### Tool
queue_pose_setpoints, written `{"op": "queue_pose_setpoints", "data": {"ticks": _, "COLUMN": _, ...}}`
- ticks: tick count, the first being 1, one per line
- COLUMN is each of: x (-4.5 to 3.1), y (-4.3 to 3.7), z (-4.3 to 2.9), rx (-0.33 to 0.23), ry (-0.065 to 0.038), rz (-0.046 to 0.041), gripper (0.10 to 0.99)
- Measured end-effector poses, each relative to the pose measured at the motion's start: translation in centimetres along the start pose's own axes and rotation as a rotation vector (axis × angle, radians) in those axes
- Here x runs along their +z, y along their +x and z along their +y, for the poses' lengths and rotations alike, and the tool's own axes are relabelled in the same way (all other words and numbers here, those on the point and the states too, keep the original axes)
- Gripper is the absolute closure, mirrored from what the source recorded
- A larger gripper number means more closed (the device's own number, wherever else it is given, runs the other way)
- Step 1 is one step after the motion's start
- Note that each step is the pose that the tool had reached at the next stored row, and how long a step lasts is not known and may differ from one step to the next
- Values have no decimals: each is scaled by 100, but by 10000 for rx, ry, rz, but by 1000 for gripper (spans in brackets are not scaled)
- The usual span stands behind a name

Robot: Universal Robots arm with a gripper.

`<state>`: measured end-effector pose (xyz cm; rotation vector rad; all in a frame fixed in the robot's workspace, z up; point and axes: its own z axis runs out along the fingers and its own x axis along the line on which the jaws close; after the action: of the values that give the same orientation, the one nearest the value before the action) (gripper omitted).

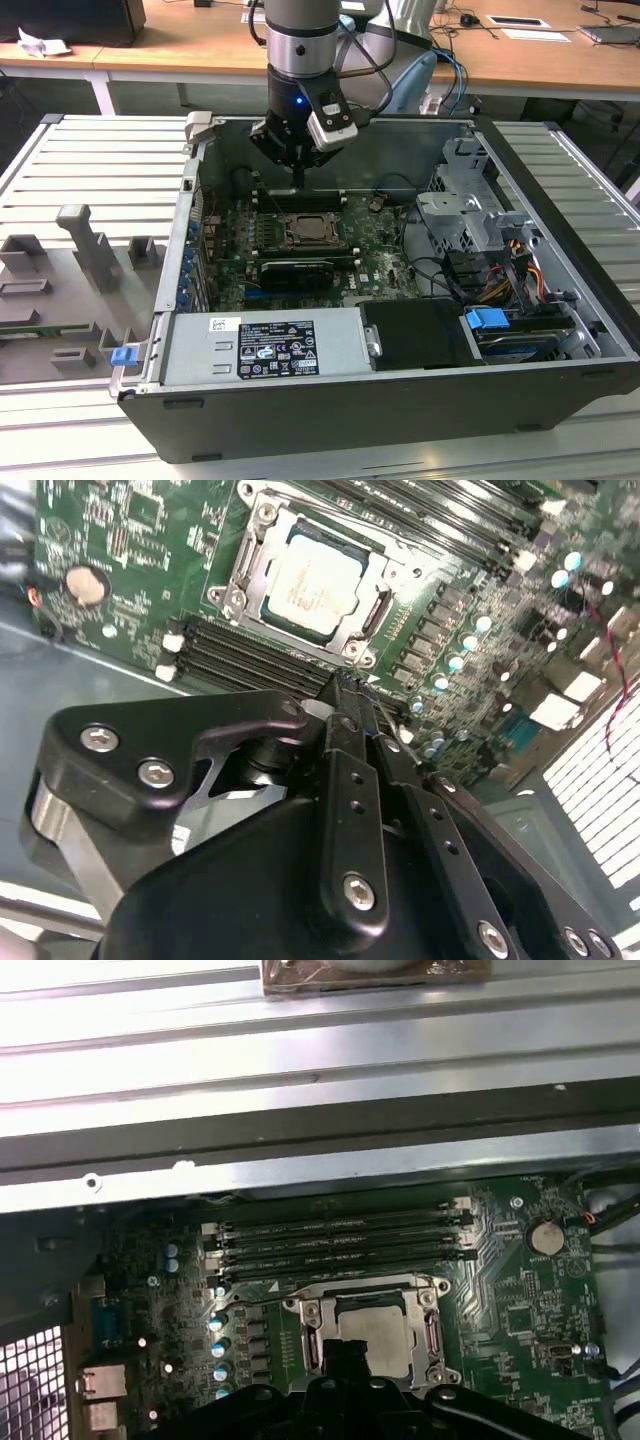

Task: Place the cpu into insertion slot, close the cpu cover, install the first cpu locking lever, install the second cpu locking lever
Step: 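Install the first cpu locking lever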

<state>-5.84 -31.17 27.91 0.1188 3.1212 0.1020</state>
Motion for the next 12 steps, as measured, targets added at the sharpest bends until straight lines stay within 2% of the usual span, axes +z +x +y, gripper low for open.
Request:
{"op": "queue_pose_setpoints", "data": {"ticks": 4, "x": 17, "y": 9, "z": -2, "rx": -750, "ry": -7, "rz": 50, "gripper": 980}}
{"op": "queue_pose_setpoints", "data": {"ticks": 12, "x": 19, "y": 57, "z": -8, "rx": -1271, "ry": -16, "rz": 84, "gripper": 980}}
